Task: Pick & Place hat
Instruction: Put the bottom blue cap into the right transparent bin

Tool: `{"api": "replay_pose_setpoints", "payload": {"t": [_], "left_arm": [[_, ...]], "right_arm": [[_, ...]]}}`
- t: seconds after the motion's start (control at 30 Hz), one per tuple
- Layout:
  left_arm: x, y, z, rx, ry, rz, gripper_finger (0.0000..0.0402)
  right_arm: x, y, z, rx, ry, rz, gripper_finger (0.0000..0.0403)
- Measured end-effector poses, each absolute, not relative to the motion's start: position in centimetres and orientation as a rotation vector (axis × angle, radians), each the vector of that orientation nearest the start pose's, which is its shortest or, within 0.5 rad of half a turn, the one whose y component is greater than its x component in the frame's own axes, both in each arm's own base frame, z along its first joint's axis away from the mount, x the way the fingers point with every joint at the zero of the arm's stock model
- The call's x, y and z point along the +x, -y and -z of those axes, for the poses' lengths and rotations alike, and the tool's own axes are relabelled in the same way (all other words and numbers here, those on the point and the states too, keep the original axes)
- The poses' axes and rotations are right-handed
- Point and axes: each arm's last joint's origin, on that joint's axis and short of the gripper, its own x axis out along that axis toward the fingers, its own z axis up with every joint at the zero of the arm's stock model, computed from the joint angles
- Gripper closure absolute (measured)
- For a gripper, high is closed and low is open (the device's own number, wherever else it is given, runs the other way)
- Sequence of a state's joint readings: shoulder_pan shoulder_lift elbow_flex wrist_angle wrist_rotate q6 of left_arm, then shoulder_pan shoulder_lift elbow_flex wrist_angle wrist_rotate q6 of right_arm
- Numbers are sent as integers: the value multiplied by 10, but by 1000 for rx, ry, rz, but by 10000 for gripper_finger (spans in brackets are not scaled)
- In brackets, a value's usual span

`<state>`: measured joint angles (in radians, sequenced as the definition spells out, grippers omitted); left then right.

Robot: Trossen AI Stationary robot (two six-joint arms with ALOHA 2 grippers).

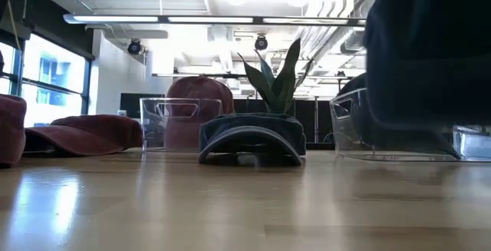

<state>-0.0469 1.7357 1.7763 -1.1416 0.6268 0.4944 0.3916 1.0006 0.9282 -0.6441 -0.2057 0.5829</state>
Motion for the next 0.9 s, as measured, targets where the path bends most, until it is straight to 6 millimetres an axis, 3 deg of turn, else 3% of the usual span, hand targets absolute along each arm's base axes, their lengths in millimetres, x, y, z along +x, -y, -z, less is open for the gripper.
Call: {"api": "replay_pose_setpoints", "payload": {"t": [0.17, 0.23, 0.33, 0.63, 0.9], "left_arm": [[334, 46, -355, 120, -985, 793, 312], [331, 49, -360, 140, -957, 791, 312], [329, 52, -353, 143, -1005, 780, 312], [325, 51, -325, 122, -1091, 691, 312], [329, 49, -264, 143, -993, 670, 313]], "right_arm": [[169, -70, -354, 354, -932, -196, 397], [163, -66, -366, 278, -967, -152, 398], [156, -58, -378, 132, -992, -77, 398], [147, -35, -389, -256, -1032, 24, 399], [150, -18, -387, -442, -1093, 107, 399]]}}
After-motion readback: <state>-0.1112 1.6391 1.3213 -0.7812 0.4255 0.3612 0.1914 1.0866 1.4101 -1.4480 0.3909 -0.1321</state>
